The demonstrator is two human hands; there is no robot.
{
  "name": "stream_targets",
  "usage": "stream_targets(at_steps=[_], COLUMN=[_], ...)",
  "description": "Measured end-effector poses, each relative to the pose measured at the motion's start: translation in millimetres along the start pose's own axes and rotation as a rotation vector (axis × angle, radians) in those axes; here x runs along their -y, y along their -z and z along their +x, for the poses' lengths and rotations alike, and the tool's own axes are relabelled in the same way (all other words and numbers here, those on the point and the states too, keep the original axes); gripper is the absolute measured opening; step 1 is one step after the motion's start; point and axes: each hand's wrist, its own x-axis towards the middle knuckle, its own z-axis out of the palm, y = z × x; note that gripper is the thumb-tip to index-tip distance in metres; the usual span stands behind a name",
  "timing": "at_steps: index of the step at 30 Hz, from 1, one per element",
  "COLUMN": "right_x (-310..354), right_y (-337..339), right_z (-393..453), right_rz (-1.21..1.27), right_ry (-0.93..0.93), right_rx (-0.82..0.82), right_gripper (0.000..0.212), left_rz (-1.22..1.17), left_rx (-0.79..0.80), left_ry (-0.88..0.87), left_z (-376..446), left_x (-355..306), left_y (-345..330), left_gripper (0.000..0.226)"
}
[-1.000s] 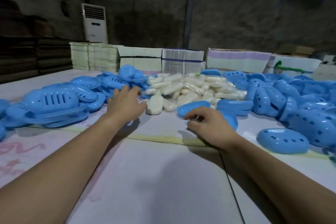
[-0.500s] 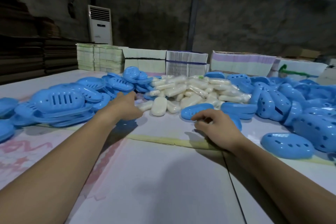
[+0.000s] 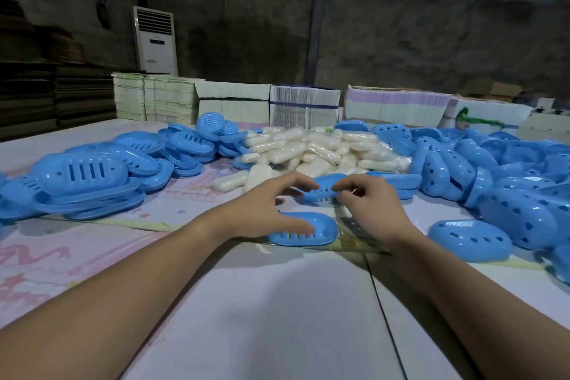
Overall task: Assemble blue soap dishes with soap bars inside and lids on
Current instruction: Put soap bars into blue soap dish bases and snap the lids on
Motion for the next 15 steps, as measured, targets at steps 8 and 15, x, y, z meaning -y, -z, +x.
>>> stream_targets(at_steps=[8,15], right_x=[7,8], right_y=[-10,-16], right_z=[-6,-5], right_rz=[-0.06,-0.115], right_ry=[0.122,0.181], right_rx=[0.198,0.259], right_gripper=[0.026,0.022], left_rz=[0.313,0.545], left_rx=[-0.459,-0.465], left_ry=[0.533,0.709], left_z=[18,33], left_x=[55,59], left_y=[25,19], left_gripper=[0.058,0.072])
